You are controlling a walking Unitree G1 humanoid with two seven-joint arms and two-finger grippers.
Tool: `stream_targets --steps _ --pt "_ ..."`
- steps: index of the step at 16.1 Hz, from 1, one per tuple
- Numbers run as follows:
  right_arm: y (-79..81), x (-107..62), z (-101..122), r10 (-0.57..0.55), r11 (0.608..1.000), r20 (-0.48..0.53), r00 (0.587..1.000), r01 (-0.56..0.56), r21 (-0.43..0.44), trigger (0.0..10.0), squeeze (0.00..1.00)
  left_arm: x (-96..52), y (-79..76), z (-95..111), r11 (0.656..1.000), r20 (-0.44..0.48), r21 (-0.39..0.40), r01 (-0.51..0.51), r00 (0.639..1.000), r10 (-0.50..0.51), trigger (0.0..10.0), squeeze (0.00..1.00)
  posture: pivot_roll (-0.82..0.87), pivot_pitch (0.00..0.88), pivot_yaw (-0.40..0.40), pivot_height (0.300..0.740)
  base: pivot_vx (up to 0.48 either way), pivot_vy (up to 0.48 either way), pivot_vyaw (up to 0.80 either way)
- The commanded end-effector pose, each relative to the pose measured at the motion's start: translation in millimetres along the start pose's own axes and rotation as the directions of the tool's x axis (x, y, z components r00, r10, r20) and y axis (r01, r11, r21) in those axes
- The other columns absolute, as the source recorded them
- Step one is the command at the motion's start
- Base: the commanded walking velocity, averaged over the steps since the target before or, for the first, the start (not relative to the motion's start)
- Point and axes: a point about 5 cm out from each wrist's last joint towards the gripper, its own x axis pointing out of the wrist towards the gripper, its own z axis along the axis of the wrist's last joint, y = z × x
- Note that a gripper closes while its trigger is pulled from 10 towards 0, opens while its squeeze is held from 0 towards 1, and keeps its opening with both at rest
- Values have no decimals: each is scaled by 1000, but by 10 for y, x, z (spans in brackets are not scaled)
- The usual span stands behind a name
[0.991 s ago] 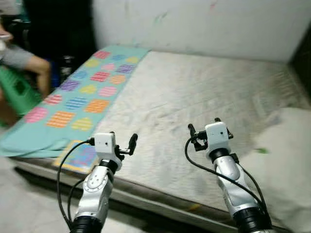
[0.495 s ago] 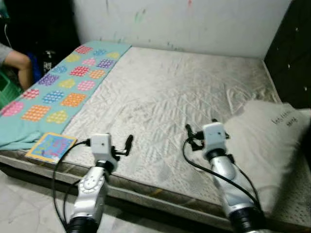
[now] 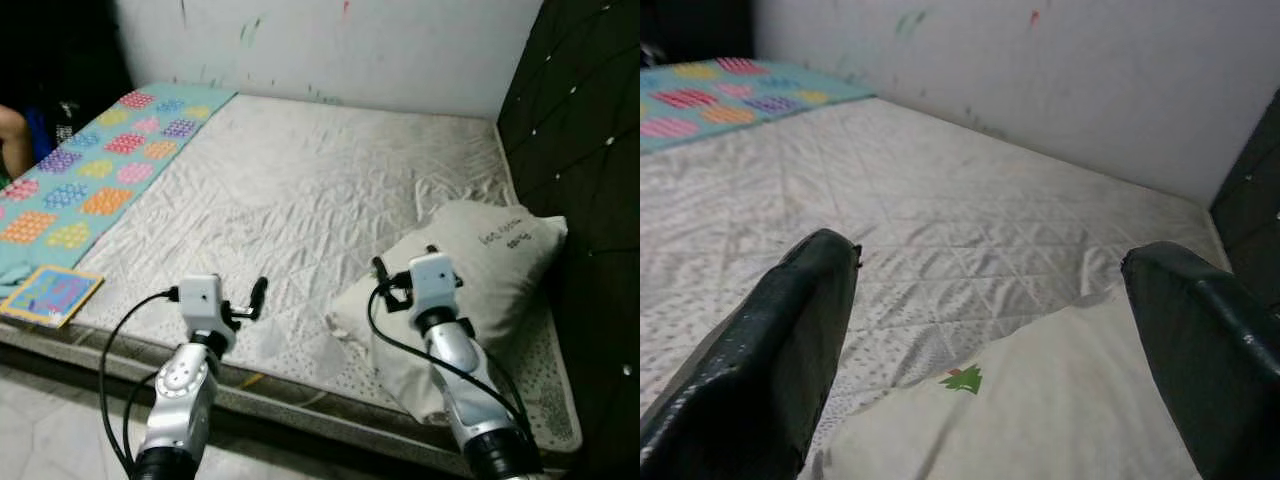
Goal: Clean up the room
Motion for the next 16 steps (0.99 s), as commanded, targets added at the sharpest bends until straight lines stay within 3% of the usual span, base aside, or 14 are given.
stream_targets --steps 1,4,16 --pt "-54 12 22 -10 1000 6 1000 10 -9 10000 0 16 -25 28 1000 12 6 11 1000 -11 10000 0 -28 0 49 740 0 0 0" --pt "-53 8 15 -9 1000 1 1000 9 -7 10000 0 15 -30 27 1000 12 -4 23 1000 -23 10000 0 -28 0 49 740 0 0 -196" --pt "-49 4 7 -4 1000 -3 1000 4 -9 10000 0 -7 -51 13 998 9 -23 53 999 -53 10000 0 -25 0 46 740 0 0 -726"
